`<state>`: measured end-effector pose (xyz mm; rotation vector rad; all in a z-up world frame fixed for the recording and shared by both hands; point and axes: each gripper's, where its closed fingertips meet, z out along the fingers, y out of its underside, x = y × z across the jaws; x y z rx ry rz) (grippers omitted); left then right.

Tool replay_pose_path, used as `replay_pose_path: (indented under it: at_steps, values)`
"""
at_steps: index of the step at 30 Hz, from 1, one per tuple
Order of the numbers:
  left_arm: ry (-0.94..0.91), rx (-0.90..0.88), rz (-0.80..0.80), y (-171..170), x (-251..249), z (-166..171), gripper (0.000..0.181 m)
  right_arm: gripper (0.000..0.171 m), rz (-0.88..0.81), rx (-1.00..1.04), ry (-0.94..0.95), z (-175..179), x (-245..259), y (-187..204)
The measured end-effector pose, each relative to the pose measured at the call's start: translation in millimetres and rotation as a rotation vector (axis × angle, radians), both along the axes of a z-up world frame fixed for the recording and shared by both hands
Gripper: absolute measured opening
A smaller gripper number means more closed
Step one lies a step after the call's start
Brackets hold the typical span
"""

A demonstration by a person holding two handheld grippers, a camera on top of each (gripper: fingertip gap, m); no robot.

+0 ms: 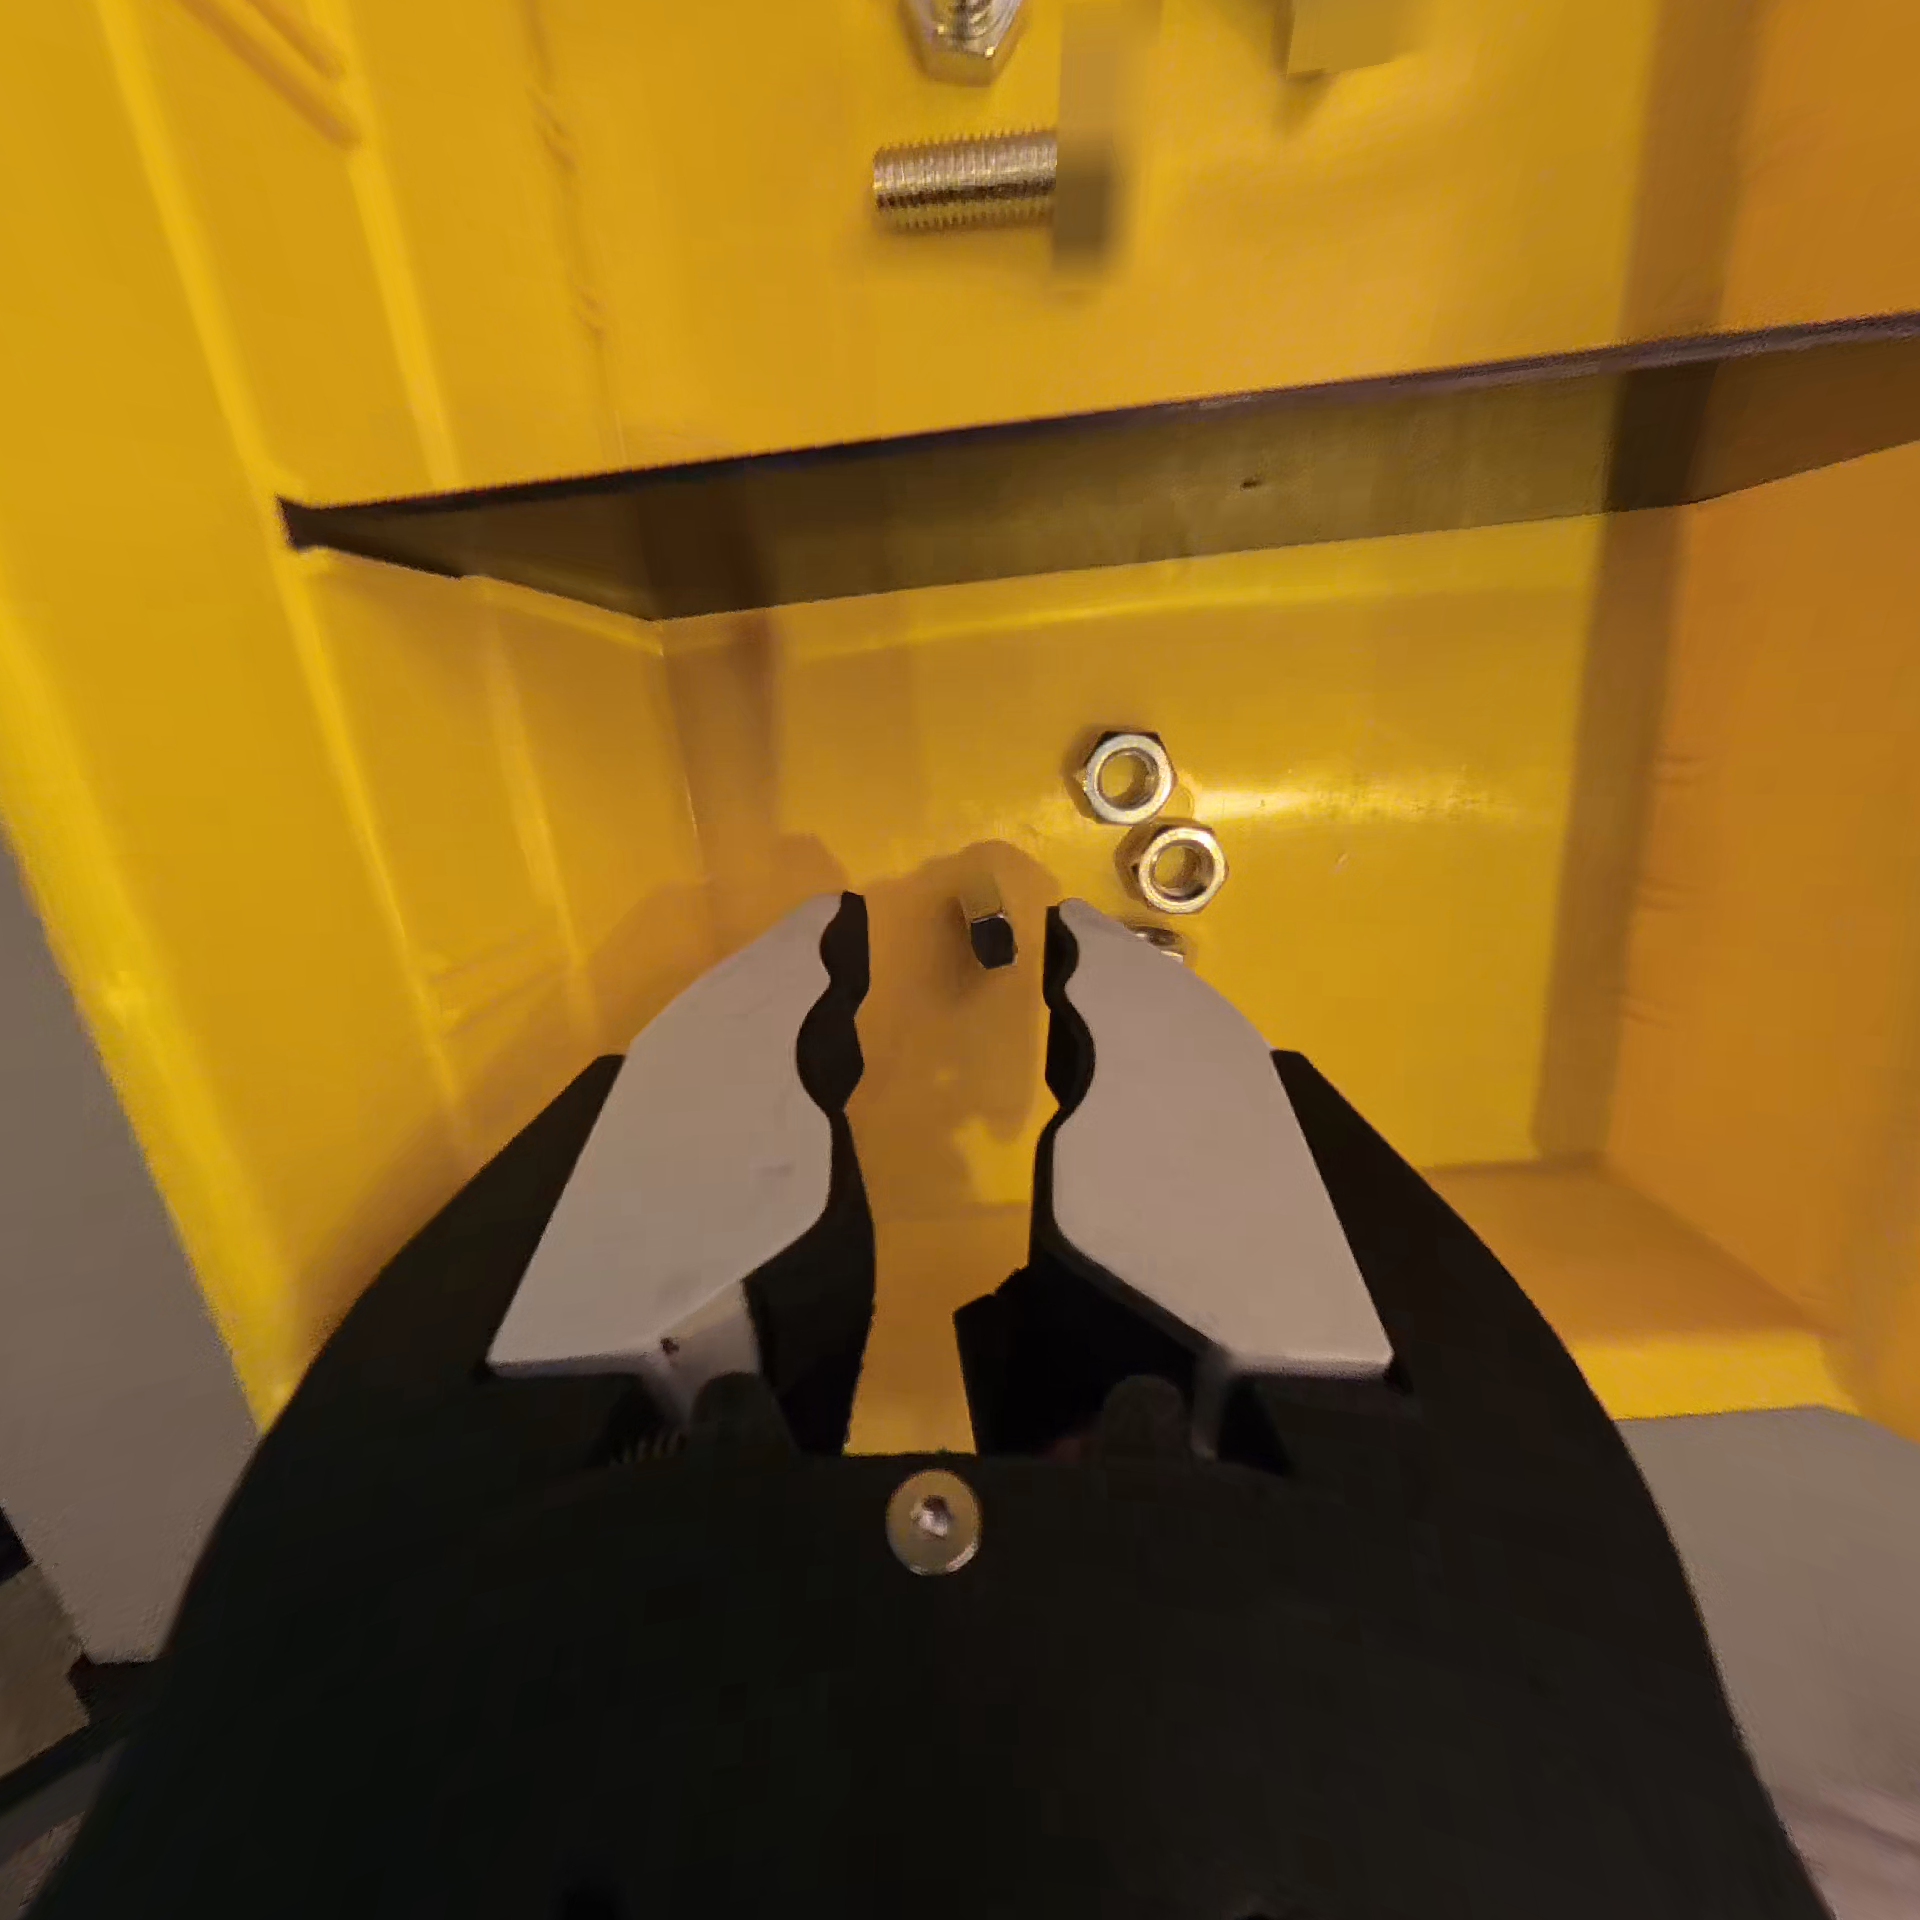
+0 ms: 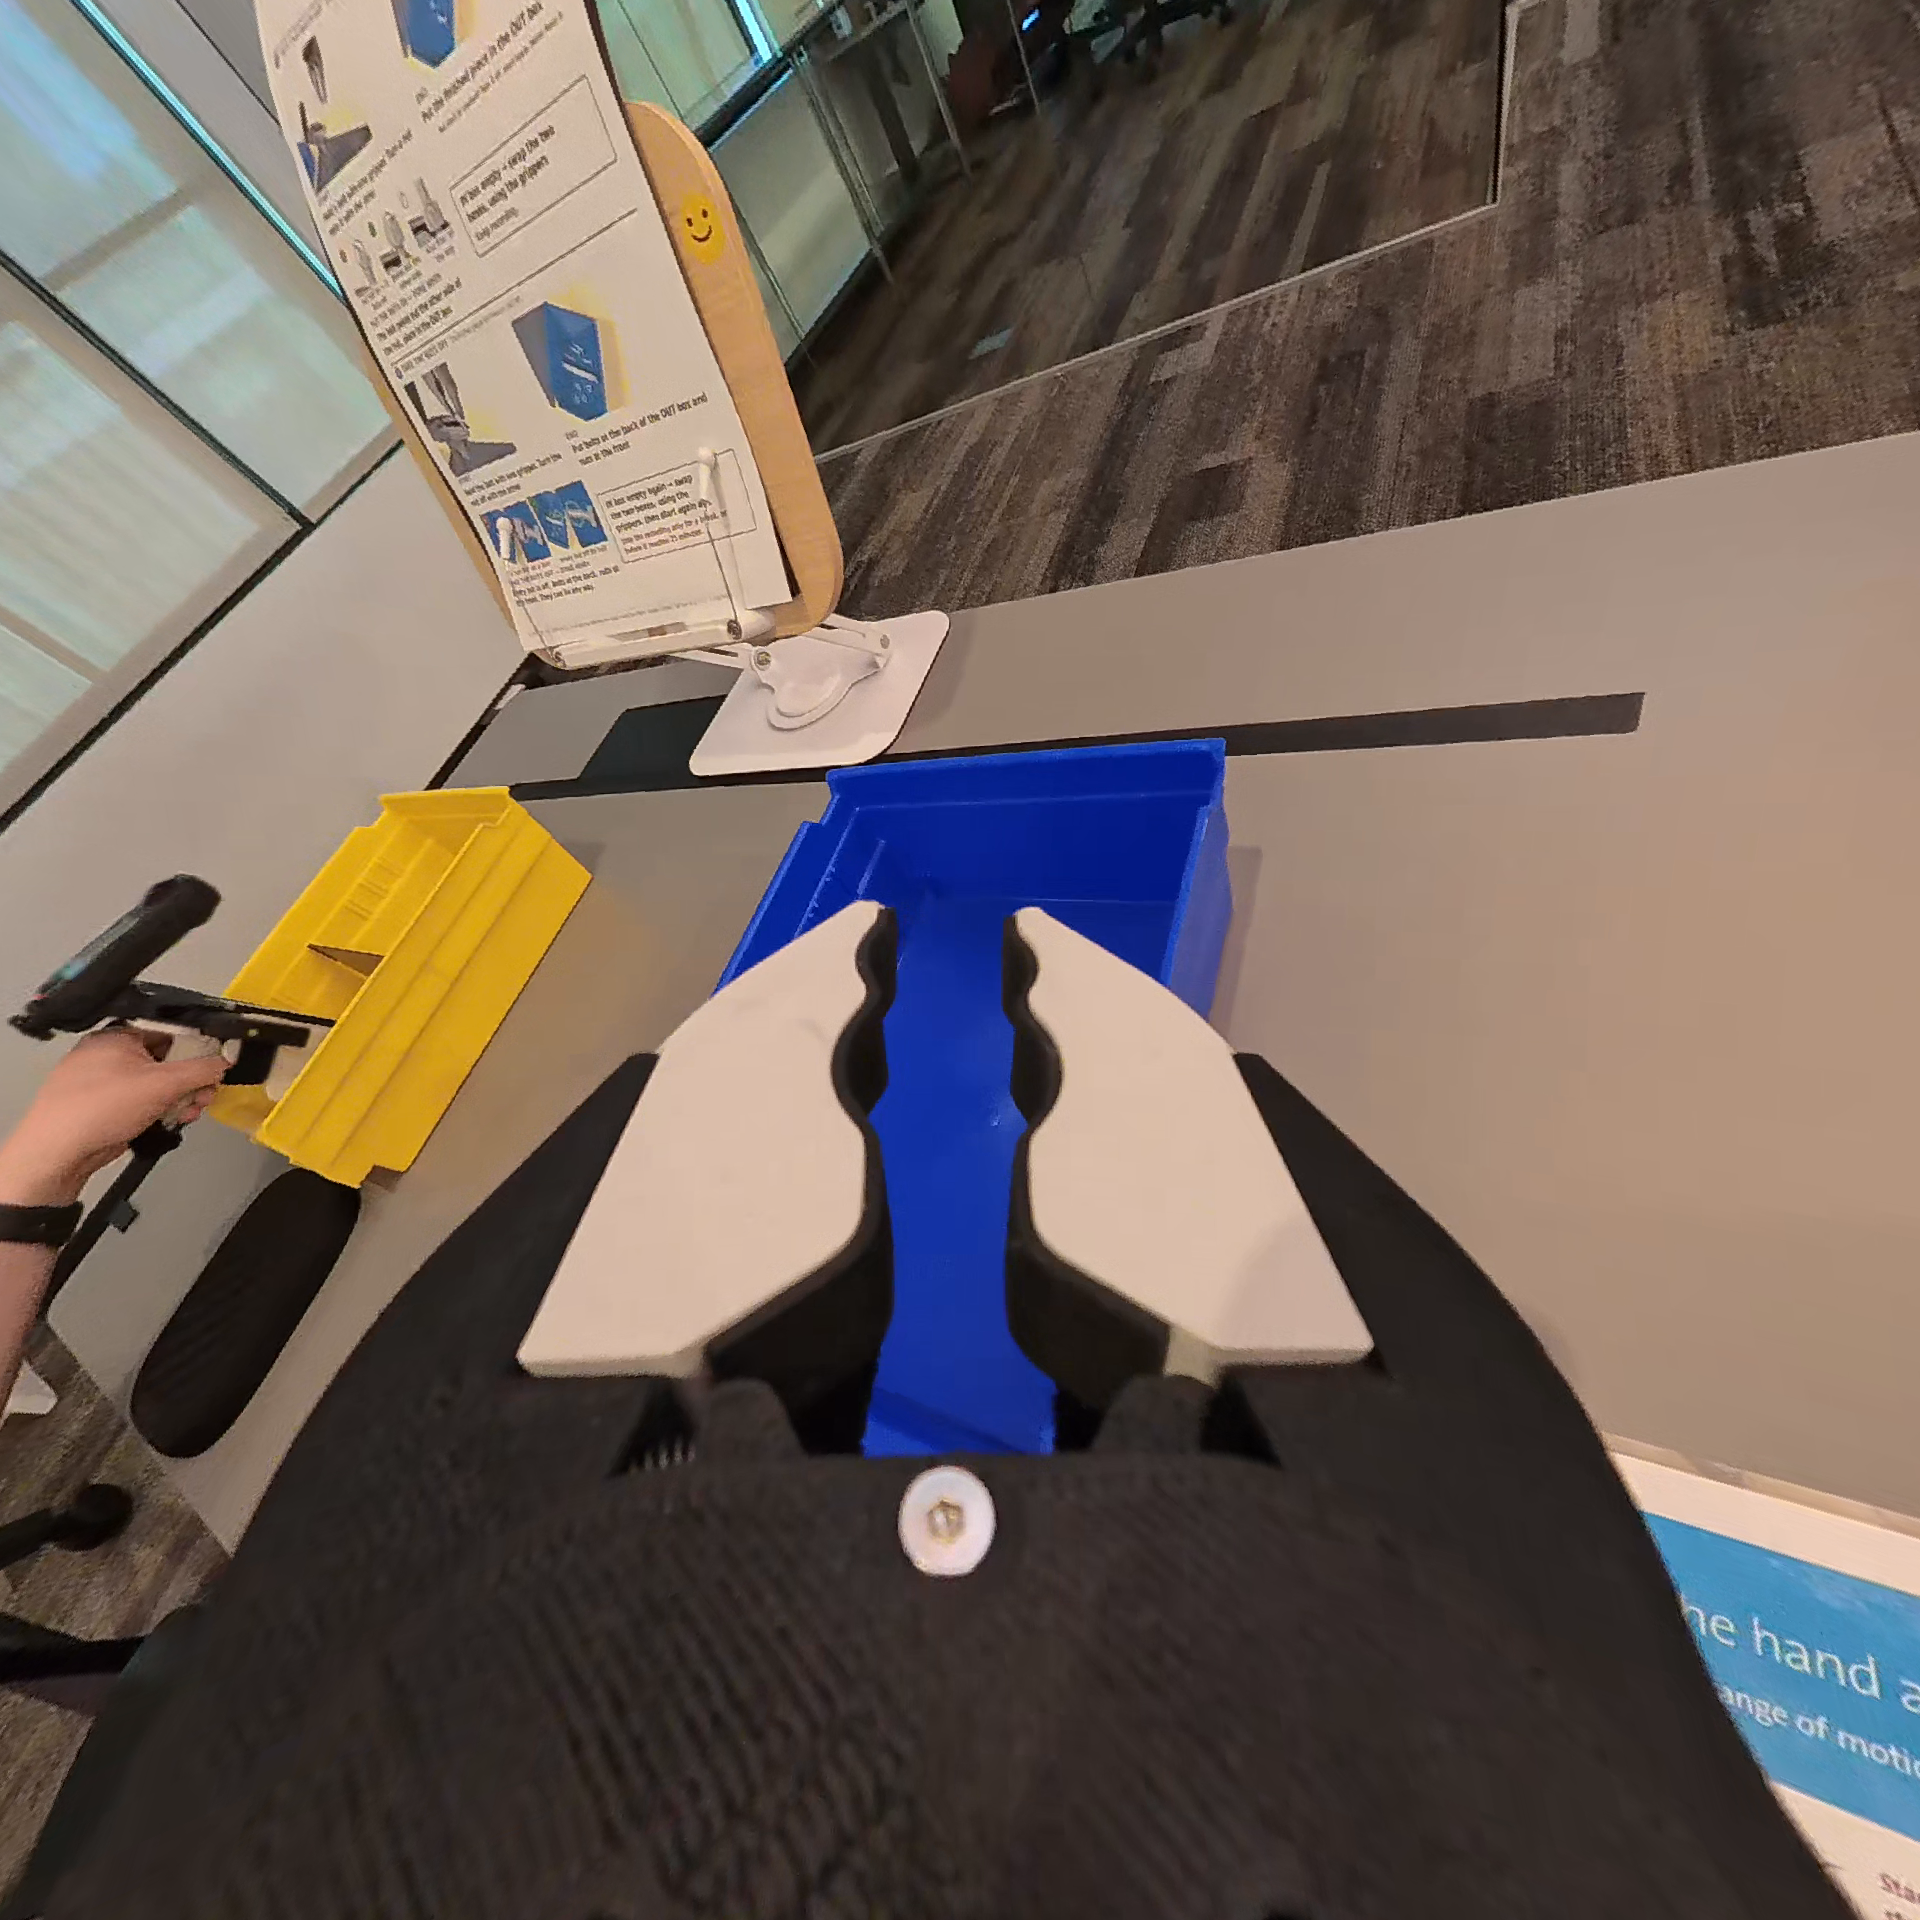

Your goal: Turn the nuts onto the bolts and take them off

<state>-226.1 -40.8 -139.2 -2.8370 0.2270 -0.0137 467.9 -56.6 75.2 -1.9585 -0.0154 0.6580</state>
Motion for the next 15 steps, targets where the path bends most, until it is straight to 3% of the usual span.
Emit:
replay_pose_path:
  at_steps: [3,6,15]
  values:
    - [-0.011,-0.037,0.008,-0.5,1.7,-7.4,0.026,0.020,0.003,-0.009,0.016,-3.2,3.0,-0.3]
    - [0.011,-0.062,0.015,-2.5,-0.3,-11.6,0.008,0.020,-0.004,-0.018,0.034,-6.7,8.6,-0.9]
    - [-0.008,-0.035,0.016,0.1,-1.8,-4.7,0.008,0.019,-0.014,-0.010,0.096,-9.0,19.3,-2.7]
